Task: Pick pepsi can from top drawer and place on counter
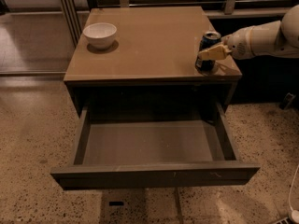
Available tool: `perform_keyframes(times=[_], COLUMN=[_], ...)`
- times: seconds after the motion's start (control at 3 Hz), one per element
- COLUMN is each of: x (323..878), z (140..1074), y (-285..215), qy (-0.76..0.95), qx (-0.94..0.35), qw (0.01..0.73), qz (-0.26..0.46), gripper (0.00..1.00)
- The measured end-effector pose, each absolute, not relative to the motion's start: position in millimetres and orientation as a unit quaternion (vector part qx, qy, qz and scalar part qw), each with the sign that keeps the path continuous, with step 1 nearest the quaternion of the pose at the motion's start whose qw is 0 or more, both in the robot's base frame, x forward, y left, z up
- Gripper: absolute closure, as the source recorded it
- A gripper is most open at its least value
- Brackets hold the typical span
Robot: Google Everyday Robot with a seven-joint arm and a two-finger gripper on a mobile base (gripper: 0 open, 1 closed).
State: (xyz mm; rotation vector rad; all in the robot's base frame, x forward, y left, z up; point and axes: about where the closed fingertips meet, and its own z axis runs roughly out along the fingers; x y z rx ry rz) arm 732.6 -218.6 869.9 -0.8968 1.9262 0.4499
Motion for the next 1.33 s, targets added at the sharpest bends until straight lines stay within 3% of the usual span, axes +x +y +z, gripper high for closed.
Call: perform_keyframes(times=[0.33,1.33], x=[732.6,732.6], z=[869.9,869.8], y=[-218.6,-218.5], qy=[0.785,0.785], qx=[-0.365,-0.365], qw=[0.466,0.466], qz=[0.183,0.183], gripper=[0.82,0.13])
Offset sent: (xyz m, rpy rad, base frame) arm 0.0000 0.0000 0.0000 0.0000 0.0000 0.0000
